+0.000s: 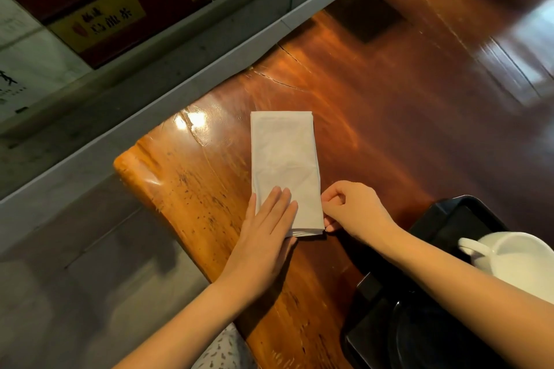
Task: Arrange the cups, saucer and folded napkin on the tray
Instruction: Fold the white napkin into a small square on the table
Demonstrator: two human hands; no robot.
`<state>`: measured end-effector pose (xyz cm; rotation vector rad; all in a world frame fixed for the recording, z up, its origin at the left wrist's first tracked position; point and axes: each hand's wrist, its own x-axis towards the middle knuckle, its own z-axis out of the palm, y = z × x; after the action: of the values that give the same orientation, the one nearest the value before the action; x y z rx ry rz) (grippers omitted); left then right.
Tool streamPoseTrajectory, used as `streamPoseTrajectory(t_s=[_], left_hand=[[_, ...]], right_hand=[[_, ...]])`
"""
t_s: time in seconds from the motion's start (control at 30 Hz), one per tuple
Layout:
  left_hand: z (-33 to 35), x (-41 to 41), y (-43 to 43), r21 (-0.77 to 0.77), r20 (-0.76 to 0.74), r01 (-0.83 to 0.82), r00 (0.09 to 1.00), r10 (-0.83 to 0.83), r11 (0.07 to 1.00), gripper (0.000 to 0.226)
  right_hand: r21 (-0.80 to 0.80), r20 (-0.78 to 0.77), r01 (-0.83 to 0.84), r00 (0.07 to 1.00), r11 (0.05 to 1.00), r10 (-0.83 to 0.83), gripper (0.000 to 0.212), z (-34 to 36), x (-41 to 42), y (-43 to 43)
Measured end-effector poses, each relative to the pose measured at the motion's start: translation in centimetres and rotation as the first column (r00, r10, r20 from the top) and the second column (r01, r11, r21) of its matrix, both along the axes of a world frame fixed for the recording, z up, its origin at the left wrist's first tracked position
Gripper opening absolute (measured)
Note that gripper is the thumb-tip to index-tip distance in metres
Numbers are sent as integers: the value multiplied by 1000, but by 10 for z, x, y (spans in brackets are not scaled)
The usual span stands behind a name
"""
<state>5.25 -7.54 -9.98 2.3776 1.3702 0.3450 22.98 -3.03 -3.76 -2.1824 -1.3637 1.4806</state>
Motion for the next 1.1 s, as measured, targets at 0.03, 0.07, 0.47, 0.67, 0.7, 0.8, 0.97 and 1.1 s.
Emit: streamPoseTrajectory(t_s=[0.03, 0.07, 0.47, 0.67, 0.7, 0.8, 0.97, 1.1], left_hand=[[0, -1, 0, -7, 0, 8, 1000, -8, 1000, 49], [1, -1, 0, -13, -5, 17, 1000, -17, 1000, 50], [12, -28, 13, 189, -239, 200, 959, -152, 961, 42], [16, -38, 19, 182, -335, 263, 922, -192, 948, 60], [15, -39, 20, 172, -347, 281, 914, -209, 944, 62], [14, -43, 23, 178, -348, 339, 900, -263, 924, 56], [30, -50, 54, 73, -37, 260, 965, -258, 963, 30], [35, -54, 78, -51, 140, 247, 961, -238, 968, 47]], right_hand=[[68, 24, -26, 999, 997, 24, 3, 0, 0, -2], [143, 67, -87, 995, 986, 78, 4, 3, 1, -6], [-83, 721, -983, 54, 163, 691, 28, -11, -11, -27], [9, 757, -973, 156, 229, 635, 19, -13, -6, -30], [24, 773, -972, 165, 232, 612, 21, -13, -6, -32], [49, 771, -972, 183, 230, 610, 21, -11, -7, -34], [319, 414, -704, 705, 634, 575, 10, 11, 6, 3], [417, 123, -488, 866, 767, 484, 11, 11, 16, 19]])
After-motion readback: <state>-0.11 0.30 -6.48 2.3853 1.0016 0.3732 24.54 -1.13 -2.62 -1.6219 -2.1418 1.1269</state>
